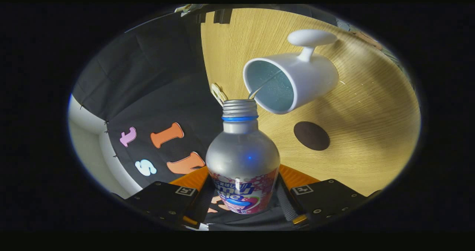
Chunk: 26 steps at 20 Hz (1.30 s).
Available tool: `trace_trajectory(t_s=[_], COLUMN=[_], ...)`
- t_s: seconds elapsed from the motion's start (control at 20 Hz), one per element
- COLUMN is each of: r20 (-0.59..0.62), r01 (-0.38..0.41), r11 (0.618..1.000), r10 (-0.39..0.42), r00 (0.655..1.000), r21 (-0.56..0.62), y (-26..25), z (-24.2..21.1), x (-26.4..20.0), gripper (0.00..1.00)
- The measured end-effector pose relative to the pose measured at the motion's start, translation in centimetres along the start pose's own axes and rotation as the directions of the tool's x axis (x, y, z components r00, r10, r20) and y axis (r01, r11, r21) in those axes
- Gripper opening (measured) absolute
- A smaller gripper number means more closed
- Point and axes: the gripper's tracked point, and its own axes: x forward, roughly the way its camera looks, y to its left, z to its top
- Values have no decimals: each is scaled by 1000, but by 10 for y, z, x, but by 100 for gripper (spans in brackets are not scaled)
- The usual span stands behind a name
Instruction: Take the bottle from table, then pour the juice into the cup, finally place the bottle on the coaster
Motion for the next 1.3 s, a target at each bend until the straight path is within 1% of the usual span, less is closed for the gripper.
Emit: trace_trajectory(t_s=[0.5, 0.9, 1.3], r20=[5, 20, 6], r01=[0, 15, 6], r11=[999, 997, 994], r10=[-1, -17, -6], r00=[1000, 1000, 1000], r21=[49, 78, 111], y=[2, 0, 3], z=[1, 6, 0], x=[3, 4, 4], gripper=[78, 78, 79])
